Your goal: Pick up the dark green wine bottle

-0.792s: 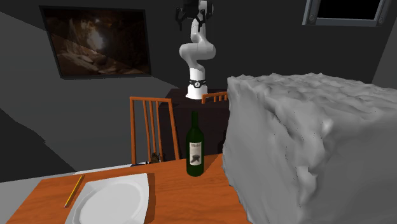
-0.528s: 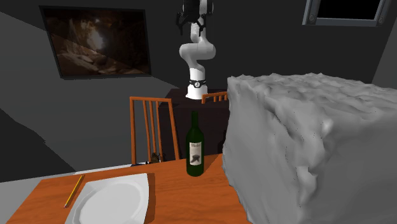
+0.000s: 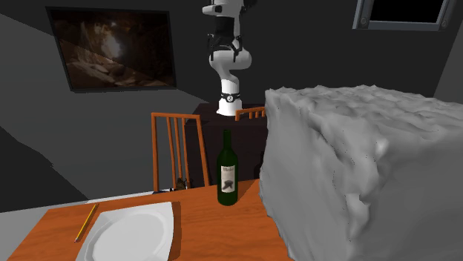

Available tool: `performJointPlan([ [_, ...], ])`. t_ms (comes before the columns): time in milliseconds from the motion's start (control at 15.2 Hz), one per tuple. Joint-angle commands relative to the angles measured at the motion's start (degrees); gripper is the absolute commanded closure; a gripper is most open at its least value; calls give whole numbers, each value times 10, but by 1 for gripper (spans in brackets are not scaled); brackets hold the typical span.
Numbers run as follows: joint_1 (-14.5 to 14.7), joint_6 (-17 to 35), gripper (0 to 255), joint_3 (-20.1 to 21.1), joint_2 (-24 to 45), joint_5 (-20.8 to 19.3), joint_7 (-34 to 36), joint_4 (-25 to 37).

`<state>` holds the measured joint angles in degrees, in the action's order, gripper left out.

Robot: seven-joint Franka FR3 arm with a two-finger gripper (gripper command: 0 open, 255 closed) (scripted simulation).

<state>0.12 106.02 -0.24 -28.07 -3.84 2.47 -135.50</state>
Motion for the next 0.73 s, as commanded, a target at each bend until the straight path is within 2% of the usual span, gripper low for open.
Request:
performJointPlan([
  [0,0,31,0,0,31,1,4,-1],
  [660,3,171,0,5,239,6,26,58],
])
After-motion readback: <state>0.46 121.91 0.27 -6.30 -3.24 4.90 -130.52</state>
